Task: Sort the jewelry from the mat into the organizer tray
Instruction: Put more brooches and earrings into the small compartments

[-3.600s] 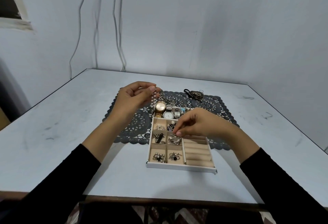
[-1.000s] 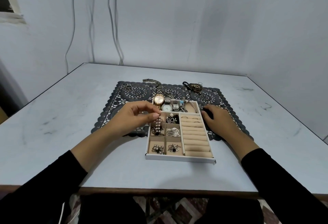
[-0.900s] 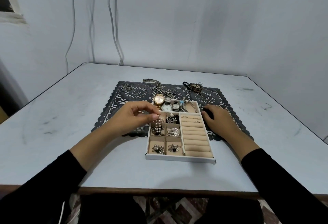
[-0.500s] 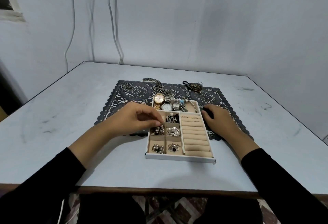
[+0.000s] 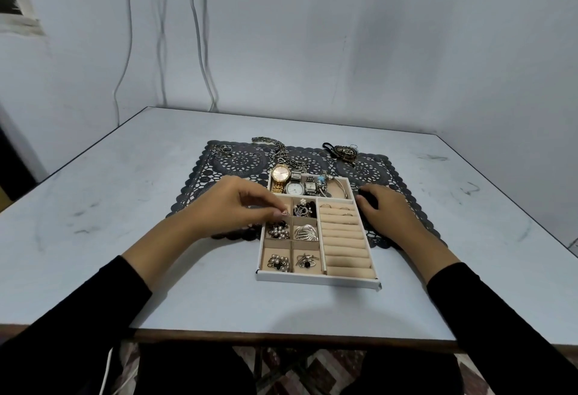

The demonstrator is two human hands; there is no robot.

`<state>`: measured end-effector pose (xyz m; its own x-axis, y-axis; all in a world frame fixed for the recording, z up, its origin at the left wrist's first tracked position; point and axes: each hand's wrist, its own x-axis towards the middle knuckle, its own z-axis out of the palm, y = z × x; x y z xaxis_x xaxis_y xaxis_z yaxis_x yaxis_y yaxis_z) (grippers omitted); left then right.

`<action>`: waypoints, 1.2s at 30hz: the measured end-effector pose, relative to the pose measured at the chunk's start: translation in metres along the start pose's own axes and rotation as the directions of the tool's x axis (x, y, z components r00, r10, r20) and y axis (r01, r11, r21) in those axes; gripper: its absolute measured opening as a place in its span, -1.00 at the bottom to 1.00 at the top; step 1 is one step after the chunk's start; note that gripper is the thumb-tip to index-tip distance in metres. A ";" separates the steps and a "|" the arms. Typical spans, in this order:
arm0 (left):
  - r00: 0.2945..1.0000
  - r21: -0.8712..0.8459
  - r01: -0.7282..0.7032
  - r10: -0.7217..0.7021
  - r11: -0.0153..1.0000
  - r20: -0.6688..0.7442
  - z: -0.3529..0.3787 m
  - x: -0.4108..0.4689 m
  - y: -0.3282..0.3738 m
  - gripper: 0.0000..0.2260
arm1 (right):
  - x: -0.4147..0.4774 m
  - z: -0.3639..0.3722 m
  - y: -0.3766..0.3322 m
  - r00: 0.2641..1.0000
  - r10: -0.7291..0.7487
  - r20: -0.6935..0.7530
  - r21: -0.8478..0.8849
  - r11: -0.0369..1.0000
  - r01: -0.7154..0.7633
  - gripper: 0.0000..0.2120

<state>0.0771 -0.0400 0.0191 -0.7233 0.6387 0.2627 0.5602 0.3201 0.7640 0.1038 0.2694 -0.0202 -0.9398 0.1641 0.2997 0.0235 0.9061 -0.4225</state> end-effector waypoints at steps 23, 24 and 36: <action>0.954 0.529 0.301 -0.253 0.794 -0.163 -0.019 0.100 -0.087 -0.53 | 0.090 0.018 0.015 0.999 0.028 -0.047 0.038 0.999 -0.026 -0.59; 0.953 0.525 0.304 -0.258 0.795 -0.162 -0.020 0.104 -0.089 -0.53 | 0.097 0.020 0.017 0.998 0.033 -0.052 0.040 0.999 -0.031 -0.60; 0.978 0.408 0.208 -0.183 0.889 -0.098 -0.045 0.131 -0.114 -0.67 | 0.164 0.030 0.047 0.991 0.051 -0.120 0.104 0.994 -0.038 -0.73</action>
<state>-0.0997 -0.0244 -0.0074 -0.8498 0.4971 0.1750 0.5127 0.7027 0.4933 -0.0595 0.3274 -0.0171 -0.8896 0.2556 0.3785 0.0239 0.8537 -0.5203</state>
